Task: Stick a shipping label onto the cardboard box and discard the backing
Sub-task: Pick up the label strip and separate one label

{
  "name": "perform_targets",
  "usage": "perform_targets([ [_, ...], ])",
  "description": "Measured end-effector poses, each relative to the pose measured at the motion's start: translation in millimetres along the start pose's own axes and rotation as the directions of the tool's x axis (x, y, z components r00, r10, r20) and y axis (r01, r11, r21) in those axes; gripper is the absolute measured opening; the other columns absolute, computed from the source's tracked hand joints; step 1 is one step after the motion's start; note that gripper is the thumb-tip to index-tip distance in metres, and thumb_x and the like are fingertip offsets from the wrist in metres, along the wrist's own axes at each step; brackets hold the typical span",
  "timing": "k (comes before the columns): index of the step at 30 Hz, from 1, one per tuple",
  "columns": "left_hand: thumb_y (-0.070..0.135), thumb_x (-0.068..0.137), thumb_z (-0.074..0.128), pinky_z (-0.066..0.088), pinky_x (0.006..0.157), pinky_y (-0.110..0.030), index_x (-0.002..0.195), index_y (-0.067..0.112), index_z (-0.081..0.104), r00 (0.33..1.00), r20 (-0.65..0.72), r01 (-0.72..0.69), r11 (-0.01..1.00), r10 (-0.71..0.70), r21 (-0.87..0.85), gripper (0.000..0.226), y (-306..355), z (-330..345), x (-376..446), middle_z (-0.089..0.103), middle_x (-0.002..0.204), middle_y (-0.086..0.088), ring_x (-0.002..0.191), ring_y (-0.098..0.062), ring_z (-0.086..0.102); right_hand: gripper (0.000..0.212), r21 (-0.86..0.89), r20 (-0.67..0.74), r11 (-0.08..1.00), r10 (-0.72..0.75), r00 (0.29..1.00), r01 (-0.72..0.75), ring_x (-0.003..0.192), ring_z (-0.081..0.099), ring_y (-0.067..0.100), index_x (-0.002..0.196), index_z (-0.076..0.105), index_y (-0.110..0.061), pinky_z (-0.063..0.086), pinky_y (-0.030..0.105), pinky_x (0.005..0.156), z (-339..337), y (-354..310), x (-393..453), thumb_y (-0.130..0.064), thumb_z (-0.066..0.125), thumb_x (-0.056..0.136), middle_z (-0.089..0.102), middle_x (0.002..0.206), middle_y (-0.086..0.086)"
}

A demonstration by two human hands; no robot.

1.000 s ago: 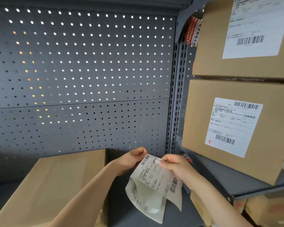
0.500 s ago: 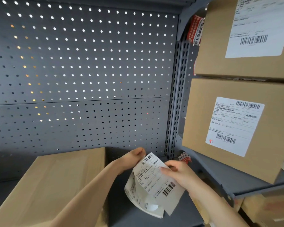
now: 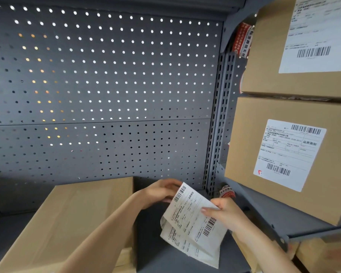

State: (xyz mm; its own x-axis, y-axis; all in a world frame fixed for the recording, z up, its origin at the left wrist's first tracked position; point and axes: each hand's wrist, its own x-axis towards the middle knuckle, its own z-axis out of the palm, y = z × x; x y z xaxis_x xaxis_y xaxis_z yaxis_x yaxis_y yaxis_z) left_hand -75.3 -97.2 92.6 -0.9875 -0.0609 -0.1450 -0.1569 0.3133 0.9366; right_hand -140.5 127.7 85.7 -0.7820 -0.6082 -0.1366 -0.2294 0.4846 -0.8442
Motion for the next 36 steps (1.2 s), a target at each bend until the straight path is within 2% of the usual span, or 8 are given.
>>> perform_targets([
  [3,0.014,0.09,0.059,0.056,0.082,-0.028,0.116,0.015,0.064,0.999,0.015,0.04,0.999,-0.04,-0.009,0.027,4.2,-2.7,-3.5,0.072,0.108,-0.003,0.101,-0.015,0.068,0.024,0.052,-0.016,0.999,-0.016,1.0,0.017,0.079,0.073,0.023,0.088,0.069,0.001,0.057,0.046,0.083,0.7,0.4,0.9,-0.023,0.068,0.086,0.076,0.086,0.009],
  [10,0.017,0.085,0.068,0.057,0.088,-0.036,0.108,0.011,0.071,0.997,-0.049,0.069,0.989,-0.063,0.135,0.024,0.0,-3.0,-5.1,0.075,0.102,-0.005,0.093,-0.015,0.072,0.027,0.055,-0.013,0.997,-0.045,0.999,0.045,0.078,0.073,0.026,0.082,0.068,0.002,0.056,0.043,0.08,3.8,4.9,4.1,-0.024,0.07,0.084,0.076,0.084,0.01],
  [16,0.013,0.086,0.065,0.058,0.081,-0.027,0.107,0.014,0.072,0.992,-0.103,0.09,0.976,-0.071,0.196,0.022,-1.6,4.7,-1.4,0.075,0.101,0.0,0.091,-0.009,0.071,0.019,0.072,0.006,0.997,-0.04,0.999,0.039,0.08,0.072,0.023,0.084,0.072,-0.005,0.055,0.037,0.077,5.8,8.6,4.0,-0.024,0.07,0.084,0.076,0.085,0.009],
  [21,0.009,0.088,0.058,0.059,0.077,-0.024,0.101,0.015,0.074,0.975,-0.198,0.15,0.962,-0.104,0.229,0.021,-7.4,3.0,0.2,0.074,0.101,0.002,0.091,-0.007,0.07,0.027,0.132,-0.032,0.991,-0.013,0.999,0.017,0.075,0.069,0.031,0.08,0.067,0.003,0.047,0.033,0.069,1.8,22.2,1.6,-0.024,0.072,0.082,0.072,0.088,0.021],
  [27,0.004,0.09,0.053,0.059,0.072,-0.02,0.105,0.012,0.072,0.964,-0.247,0.156,0.961,-0.098,0.227,0.025,-4.7,6.2,-0.2,0.071,0.107,-0.003,0.095,-0.011,0.068,0.018,0.176,-0.055,0.984,0.002,0.998,0.007,0.083,0.07,0.037,0.066,0.072,-0.015,0.052,0.04,0.074,4.2,27.7,1.5,-0.021,0.072,0.083,0.075,0.082,0.015],
  [31,0.002,0.091,0.053,0.058,0.068,-0.019,0.108,0.01,0.069,0.941,-0.328,0.174,0.953,-0.086,0.249,0.025,-9.8,3.1,-2.0,0.066,0.111,-0.005,0.096,-0.015,0.065,0.01,0.234,-0.061,0.972,0.028,0.998,-0.013,0.082,0.072,0.036,0.074,0.075,-0.011,0.053,0.052,0.083,-3.0,35.7,-2.8,-0.016,0.072,0.082,0.077,0.081,0.013],
  [33,0.003,0.091,0.053,0.057,0.074,-0.022,0.11,0.011,0.069,0.933,-0.354,0.175,0.941,-0.064,0.29,0.026,-10.3,2.0,-3.0,0.065,0.114,-0.006,0.099,-0.017,0.064,0.008,0.261,-0.054,0.965,0.035,0.998,-0.02,0.082,0.072,0.036,0.08,0.075,-0.008,0.054,0.052,0.083,-5.2,38.1,-5.8,-0.014,0.071,0.083,0.077,0.082,0.013],
  [36,0.005,0.091,0.051,0.05,0.074,-0.02,0.113,0.014,0.069,0.92,-0.391,0.175,0.911,-0.016,0.374,0.029,-11.7,0.4,-2.3,0.064,0.119,-0.006,0.104,-0.018,0.061,0.008,0.288,-0.065,0.957,0.037,0.997,-0.017,0.08,0.073,0.034,0.083,0.074,-0.006,0.055,0.049,0.081,-7.5,40.2,-9.6,-0.012,0.069,0.084,0.077,0.082,0.013],
])
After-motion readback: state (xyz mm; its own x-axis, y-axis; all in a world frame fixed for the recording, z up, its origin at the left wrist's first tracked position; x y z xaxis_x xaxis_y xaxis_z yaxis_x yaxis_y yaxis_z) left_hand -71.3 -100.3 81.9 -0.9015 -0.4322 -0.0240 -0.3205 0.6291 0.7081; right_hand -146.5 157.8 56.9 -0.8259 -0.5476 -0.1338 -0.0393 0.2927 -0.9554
